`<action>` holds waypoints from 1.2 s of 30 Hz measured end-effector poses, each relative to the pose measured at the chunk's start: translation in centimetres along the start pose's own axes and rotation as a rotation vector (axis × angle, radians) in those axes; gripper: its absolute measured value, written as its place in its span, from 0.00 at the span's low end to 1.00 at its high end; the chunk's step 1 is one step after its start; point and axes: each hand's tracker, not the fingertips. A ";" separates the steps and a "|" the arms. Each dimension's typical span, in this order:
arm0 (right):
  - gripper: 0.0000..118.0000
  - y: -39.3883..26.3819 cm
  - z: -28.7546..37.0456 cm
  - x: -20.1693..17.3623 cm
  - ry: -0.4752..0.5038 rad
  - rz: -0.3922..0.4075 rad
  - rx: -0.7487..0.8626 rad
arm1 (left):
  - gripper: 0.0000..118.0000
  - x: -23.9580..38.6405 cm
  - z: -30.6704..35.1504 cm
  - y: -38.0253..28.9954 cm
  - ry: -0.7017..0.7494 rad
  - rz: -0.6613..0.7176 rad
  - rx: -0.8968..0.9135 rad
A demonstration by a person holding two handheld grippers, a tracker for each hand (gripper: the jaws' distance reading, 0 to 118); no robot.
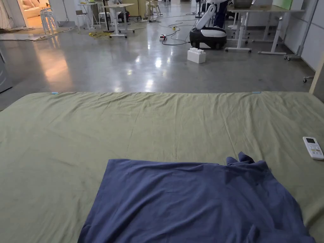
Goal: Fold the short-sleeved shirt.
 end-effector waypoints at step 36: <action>0.00 7.0 8.4 -12.5 0.212 0.167 0.365 | 0.00 17.7 10.5 7.1 -0.194 -0.330 0.367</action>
